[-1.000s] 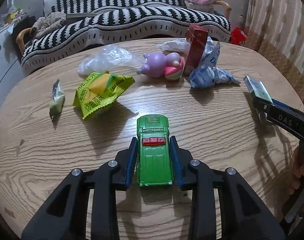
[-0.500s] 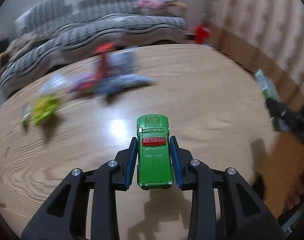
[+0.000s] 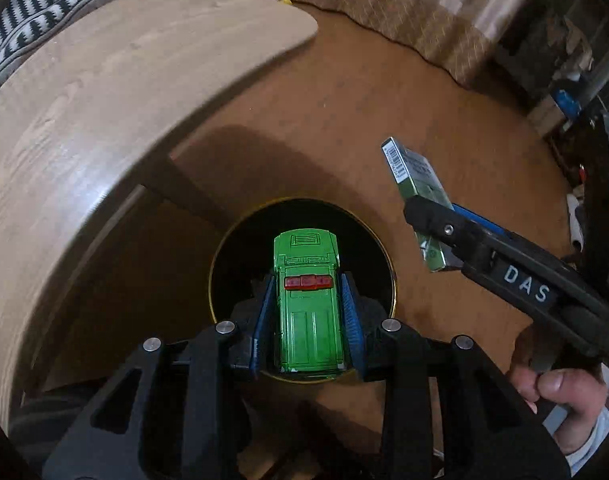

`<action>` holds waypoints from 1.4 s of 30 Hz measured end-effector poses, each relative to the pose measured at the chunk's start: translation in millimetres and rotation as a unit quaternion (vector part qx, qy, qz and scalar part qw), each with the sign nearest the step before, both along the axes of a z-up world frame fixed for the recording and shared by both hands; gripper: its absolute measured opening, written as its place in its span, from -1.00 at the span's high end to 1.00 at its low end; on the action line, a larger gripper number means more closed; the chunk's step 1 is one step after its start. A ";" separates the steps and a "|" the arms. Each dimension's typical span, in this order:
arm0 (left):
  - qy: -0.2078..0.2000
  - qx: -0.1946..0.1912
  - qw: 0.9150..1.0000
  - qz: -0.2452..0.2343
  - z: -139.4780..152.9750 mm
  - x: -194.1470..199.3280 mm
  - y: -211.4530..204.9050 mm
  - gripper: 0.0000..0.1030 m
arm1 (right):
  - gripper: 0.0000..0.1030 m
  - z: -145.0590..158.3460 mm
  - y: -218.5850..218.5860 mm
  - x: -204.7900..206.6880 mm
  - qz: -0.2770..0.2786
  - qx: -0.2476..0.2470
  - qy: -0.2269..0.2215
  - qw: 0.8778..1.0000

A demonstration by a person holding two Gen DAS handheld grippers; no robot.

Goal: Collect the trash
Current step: 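Carry the car and cigarette pack to the bin and open both tools, then grasp the corn snack bag with the left tool while the right tool grasps blue wrapper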

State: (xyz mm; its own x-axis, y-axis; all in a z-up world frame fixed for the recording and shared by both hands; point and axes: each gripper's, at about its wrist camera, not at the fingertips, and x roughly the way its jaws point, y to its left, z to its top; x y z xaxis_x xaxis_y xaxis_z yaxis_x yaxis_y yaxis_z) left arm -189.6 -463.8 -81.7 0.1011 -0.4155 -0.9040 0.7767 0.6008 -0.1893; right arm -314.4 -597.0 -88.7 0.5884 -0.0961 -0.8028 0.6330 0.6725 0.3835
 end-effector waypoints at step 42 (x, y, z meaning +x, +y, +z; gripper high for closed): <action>-0.166 0.064 0.904 0.390 74.3 290.2 392.1 -0.88 | -0.86 102.5 299.7 408.4 0.326 -0.115 -0.058 0.936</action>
